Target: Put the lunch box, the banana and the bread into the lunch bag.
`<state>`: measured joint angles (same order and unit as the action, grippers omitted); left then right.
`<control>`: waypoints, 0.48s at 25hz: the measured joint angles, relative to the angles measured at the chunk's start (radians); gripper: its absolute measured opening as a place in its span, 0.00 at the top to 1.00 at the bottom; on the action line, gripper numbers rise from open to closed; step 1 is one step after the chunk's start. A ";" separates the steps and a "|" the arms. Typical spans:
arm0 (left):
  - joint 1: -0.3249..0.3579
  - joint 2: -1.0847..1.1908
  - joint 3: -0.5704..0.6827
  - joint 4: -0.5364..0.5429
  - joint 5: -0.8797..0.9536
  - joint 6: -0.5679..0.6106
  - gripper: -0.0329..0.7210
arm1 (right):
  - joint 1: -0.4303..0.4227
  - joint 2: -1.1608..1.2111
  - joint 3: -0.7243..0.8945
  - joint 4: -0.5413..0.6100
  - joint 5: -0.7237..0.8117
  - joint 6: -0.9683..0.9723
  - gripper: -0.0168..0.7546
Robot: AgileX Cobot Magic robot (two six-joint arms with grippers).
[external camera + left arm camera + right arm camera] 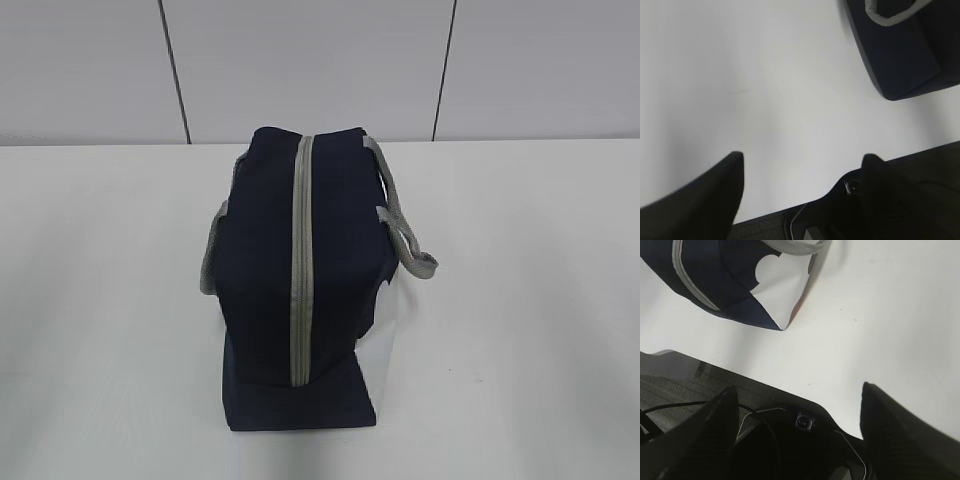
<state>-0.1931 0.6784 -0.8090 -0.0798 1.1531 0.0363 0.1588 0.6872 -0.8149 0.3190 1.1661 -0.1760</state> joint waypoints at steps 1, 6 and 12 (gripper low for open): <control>0.000 -0.032 0.016 0.006 0.003 -0.001 0.31 | 0.000 -0.051 0.019 -0.008 0.000 0.006 0.25; 0.000 -0.183 0.082 0.020 0.023 -0.001 0.31 | 0.000 -0.242 0.058 -0.065 0.026 0.037 0.25; 0.000 -0.303 0.187 0.068 0.036 -0.057 0.31 | 0.000 -0.388 0.064 -0.182 0.094 0.116 0.25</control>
<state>-0.1931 0.3759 -0.6222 -0.0121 1.1892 -0.0207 0.1588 0.2996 -0.7513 0.1367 1.2596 -0.0598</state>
